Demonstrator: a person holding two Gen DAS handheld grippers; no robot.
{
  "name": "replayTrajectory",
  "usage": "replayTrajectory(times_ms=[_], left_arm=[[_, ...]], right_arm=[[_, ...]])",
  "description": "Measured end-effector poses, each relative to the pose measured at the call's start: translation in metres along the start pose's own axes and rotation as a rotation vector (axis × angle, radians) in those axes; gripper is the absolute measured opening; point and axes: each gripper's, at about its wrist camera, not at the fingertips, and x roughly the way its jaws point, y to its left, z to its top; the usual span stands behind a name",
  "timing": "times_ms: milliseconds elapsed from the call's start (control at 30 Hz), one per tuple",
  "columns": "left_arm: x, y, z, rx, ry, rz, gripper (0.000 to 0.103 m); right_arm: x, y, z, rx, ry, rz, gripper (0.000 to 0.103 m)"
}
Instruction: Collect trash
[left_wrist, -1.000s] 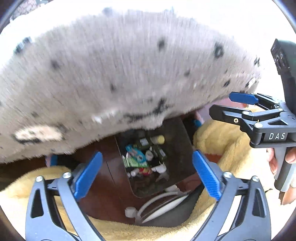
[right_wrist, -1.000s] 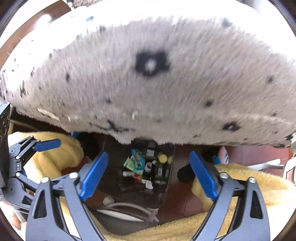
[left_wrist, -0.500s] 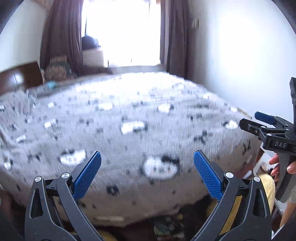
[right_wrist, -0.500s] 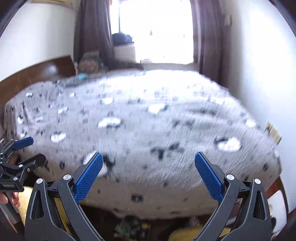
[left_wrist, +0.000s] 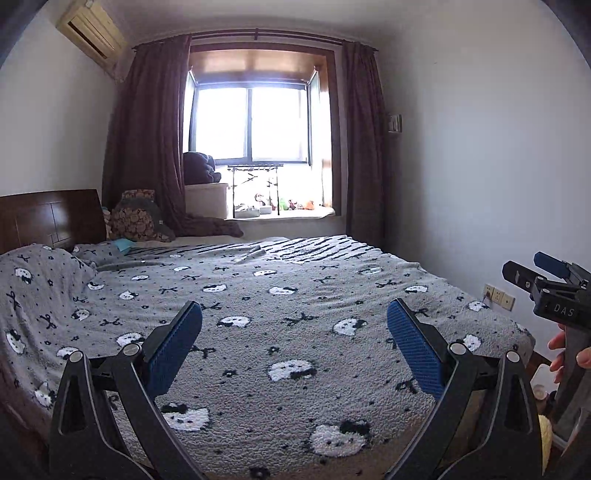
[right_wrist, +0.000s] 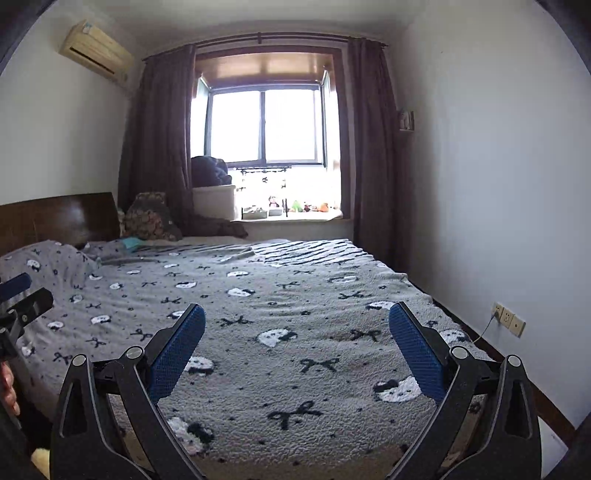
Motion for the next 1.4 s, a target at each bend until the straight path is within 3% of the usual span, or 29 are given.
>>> replayTrajectory(times_ms=[1400], left_arm=[[0.007, 0.0069, -0.003, -0.016, 0.02, 0.028, 0.095]], right_arm=[[0.0038, 0.0063, 0.0008, -0.001, 0.013, 0.016, 0.1]])
